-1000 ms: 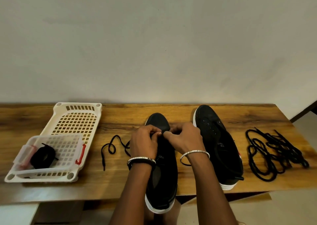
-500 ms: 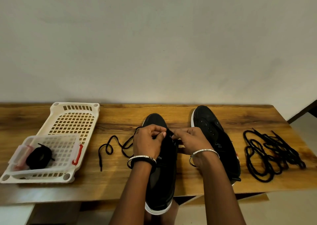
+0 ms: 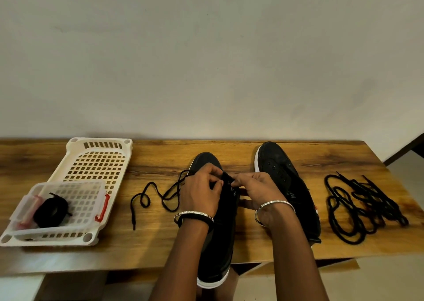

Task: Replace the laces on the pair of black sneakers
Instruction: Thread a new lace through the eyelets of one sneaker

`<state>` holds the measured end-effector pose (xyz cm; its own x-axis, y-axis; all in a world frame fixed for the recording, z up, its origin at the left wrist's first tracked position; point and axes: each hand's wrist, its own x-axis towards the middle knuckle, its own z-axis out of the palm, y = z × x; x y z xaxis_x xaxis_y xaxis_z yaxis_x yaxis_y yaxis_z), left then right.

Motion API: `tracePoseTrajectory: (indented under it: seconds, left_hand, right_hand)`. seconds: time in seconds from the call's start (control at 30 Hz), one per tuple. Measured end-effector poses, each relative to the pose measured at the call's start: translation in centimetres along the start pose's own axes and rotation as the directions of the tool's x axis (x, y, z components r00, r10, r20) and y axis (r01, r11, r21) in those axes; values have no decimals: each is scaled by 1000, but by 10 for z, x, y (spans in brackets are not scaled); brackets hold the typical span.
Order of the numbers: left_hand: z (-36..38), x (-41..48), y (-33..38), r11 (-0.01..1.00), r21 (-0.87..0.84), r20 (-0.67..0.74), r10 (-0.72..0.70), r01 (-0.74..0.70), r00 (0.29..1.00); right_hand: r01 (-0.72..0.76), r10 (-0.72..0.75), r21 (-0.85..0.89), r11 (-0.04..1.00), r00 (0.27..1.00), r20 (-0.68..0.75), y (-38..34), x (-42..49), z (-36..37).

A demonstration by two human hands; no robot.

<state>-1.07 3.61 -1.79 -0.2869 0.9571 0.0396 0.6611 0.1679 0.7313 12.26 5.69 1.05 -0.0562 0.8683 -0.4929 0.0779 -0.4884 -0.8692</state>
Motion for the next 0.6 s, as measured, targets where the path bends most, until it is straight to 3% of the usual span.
tracePoseTrajectory:
  seconds: [0.6]
  left_hand:
    - [-3, 4, 5, 981, 160, 54, 106, -113, 993]
  right_hand:
    - [-28, 28, 50, 998, 1000, 0, 2, 5, 3]
